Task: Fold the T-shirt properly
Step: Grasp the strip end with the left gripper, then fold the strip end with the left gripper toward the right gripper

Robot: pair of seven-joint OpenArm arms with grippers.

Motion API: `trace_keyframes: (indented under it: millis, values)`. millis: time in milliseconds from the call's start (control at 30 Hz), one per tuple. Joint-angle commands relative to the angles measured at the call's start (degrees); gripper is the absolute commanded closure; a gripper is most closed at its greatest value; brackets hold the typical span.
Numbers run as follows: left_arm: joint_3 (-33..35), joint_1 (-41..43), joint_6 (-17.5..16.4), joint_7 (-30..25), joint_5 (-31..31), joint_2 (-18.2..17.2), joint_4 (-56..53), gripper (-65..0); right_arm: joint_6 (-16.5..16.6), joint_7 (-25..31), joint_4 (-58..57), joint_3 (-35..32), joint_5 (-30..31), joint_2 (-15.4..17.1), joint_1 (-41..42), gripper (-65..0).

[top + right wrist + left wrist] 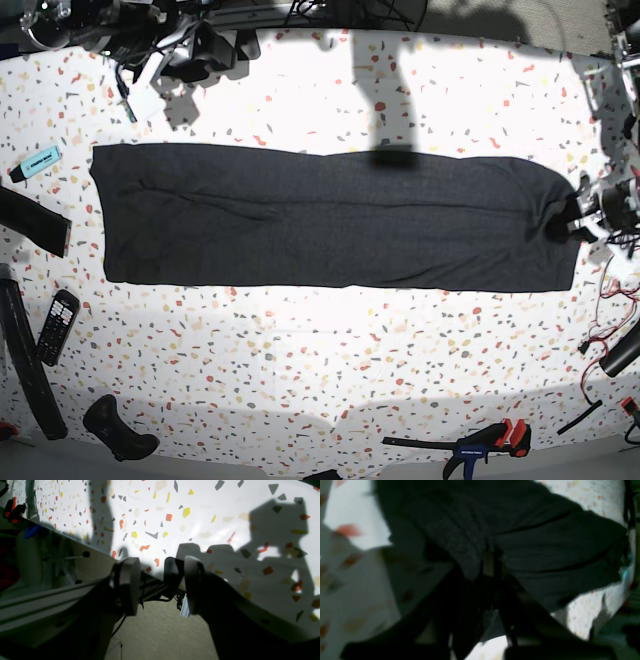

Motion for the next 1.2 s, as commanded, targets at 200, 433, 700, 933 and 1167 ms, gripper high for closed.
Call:
trace_keyframes:
  millis: [200,433,700,933,1167]
  values:
    - [-0.26,-1.11,1.60,6.49,-1.44,7.67,13.62,0.0,0.30,0.83,1.07,0.33,1.16,0.48,-0.17,-28.0]
    - [-0.26,-1.07,3.85,8.26,3.52,20.06,18.03,0.0,0.30,0.85,1.07,0.33,1.16,0.48,-0.17,-28.0]
    - [-0.26,-0.96,3.85,9.44,8.98,29.90,18.03,0.0,0.30,0.85,1.07,0.33,1.16,0.50,-0.17,-28.0]
    - [1.27,-0.96,3.61,12.68,8.02,31.39,18.03,0.0,0.30,1.05,1.07,0.33,1.11,0.48,-0.02,-28.0]
    - [10.62,-0.98,1.68,13.09,7.78,31.28,18.03,0.0,0.30,1.22,1.07,0.33,1.14,0.48,-0.02,-28.0]
